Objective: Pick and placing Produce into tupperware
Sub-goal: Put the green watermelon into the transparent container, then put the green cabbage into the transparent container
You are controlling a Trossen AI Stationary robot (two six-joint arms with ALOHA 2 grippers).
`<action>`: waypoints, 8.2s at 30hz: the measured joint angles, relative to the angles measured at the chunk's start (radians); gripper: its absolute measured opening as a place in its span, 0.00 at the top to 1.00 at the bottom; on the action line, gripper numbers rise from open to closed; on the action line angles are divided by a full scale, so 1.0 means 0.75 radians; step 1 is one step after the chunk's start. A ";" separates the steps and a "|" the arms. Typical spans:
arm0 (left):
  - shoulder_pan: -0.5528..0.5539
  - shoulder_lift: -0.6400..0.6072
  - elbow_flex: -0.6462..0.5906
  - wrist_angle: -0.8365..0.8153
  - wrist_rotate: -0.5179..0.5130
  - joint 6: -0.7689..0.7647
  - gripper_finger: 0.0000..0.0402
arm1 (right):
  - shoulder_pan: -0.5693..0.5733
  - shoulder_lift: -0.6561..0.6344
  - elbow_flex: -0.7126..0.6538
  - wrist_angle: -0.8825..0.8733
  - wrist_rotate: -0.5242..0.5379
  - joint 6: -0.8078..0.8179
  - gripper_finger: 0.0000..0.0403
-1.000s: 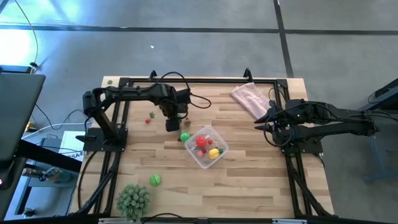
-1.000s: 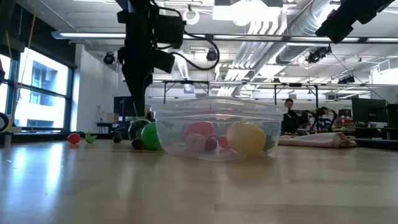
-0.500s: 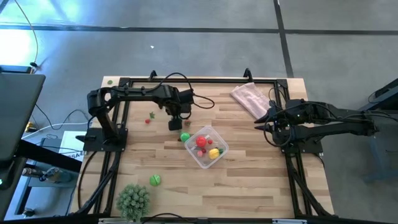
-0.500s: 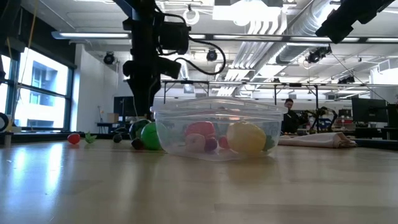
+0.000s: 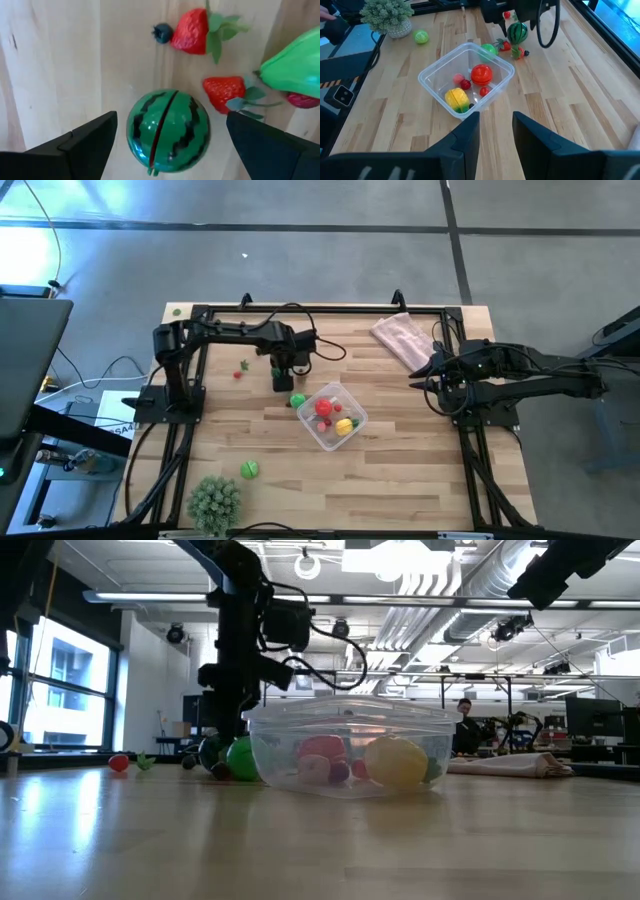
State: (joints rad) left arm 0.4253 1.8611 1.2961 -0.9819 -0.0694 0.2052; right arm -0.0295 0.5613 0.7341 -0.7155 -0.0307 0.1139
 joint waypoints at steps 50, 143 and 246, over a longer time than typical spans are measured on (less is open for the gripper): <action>0.027 0.058 -0.002 -0.056 -0.037 -0.074 0.12 | 0.000 0.000 0.000 -0.003 0.000 0.002 0.74; -0.014 -0.118 0.774 -0.208 0.291 -0.255 0.29 | 0.000 0.000 0.000 -0.004 0.000 0.001 0.74; -0.165 0.111 1.104 -0.783 0.126 -0.647 0.56 | 0.000 0.000 0.000 -0.008 0.000 0.001 0.74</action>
State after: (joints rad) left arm 0.3017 1.9442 2.1240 -1.5690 0.0254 -0.2800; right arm -0.0296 0.5617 0.7341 -0.7216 -0.0307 0.1146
